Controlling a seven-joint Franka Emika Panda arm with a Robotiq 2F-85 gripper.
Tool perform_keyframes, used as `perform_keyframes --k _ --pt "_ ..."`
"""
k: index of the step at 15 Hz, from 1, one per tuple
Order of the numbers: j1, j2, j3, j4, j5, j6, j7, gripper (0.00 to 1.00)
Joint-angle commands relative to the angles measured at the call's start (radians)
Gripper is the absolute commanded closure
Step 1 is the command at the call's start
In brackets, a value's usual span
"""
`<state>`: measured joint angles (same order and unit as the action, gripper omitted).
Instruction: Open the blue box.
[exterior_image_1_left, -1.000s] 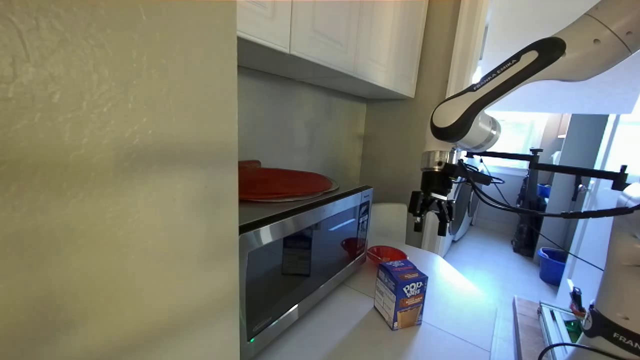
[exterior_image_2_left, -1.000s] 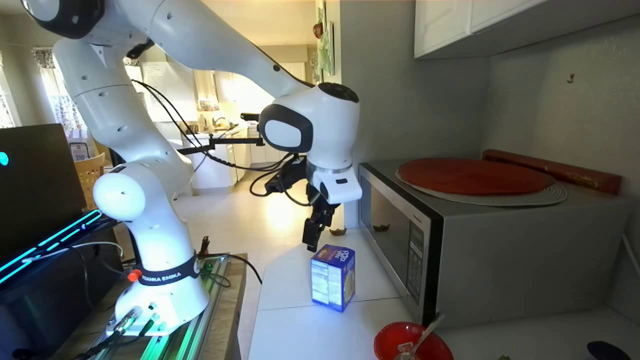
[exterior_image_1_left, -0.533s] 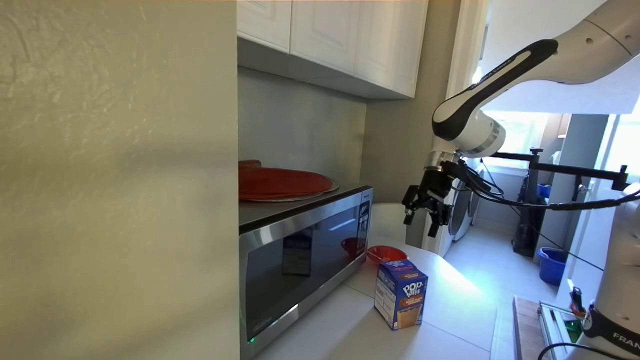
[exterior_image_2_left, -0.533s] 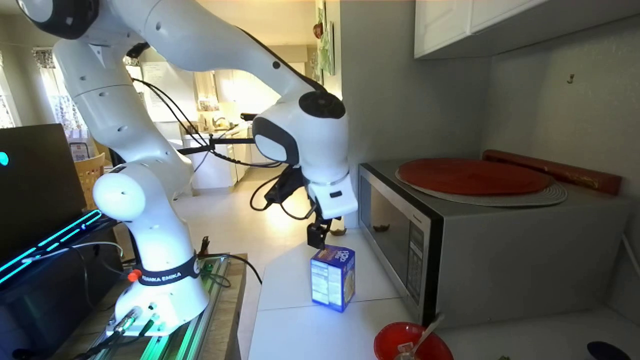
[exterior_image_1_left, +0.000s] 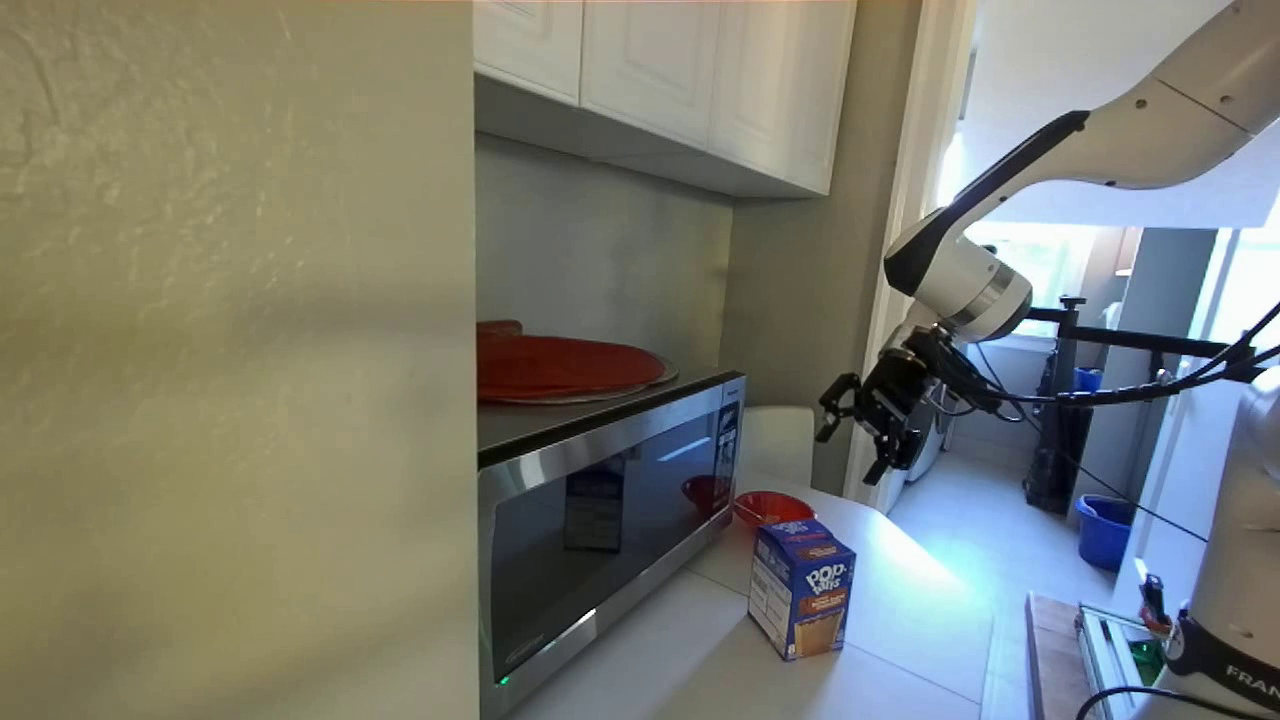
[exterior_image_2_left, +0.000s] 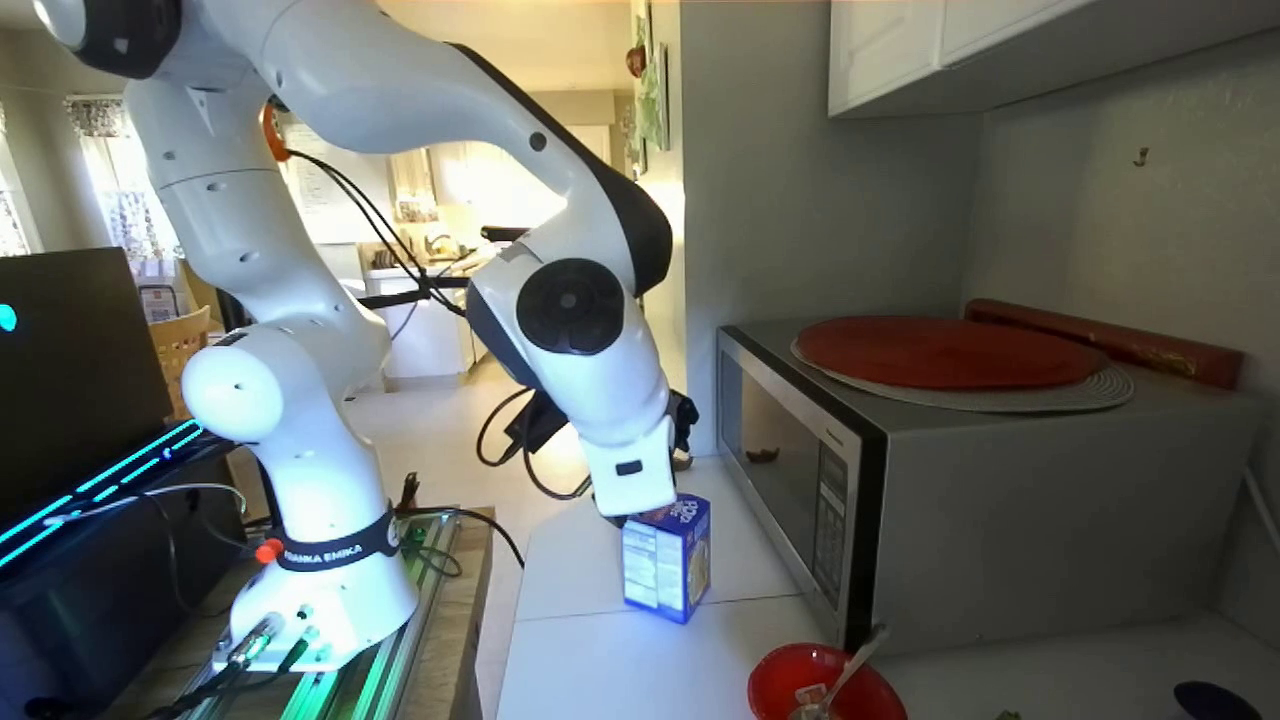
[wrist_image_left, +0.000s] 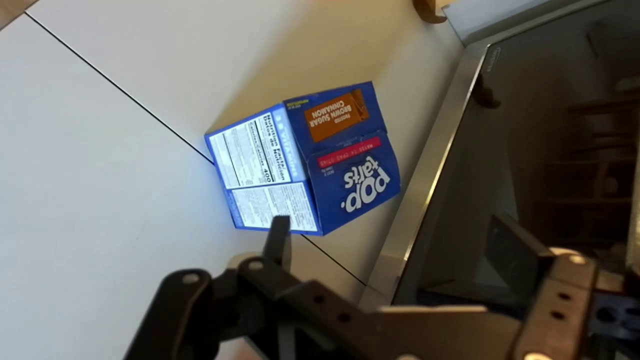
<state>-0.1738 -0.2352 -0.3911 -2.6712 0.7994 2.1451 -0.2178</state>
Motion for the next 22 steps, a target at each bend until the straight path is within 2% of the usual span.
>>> perform_keyframes --k 1,10,15,19,22 --pt "-0.035 0.003 0.035 0.002 0.009 -0.008 -0.003 0.00" --pt "-0.033 0.005 0.032 0.002 0.021 -0.008 -0.017 0.00" --pt "-0.054 0.079 0.001 0.032 0.090 -0.157 -0.076 0.00" --pt "-0.098 0.165 -0.009 0.059 0.115 -0.218 -0.105 0.00" --pt "-0.118 0.217 -0.002 0.068 0.203 -0.238 -0.172 0.00"
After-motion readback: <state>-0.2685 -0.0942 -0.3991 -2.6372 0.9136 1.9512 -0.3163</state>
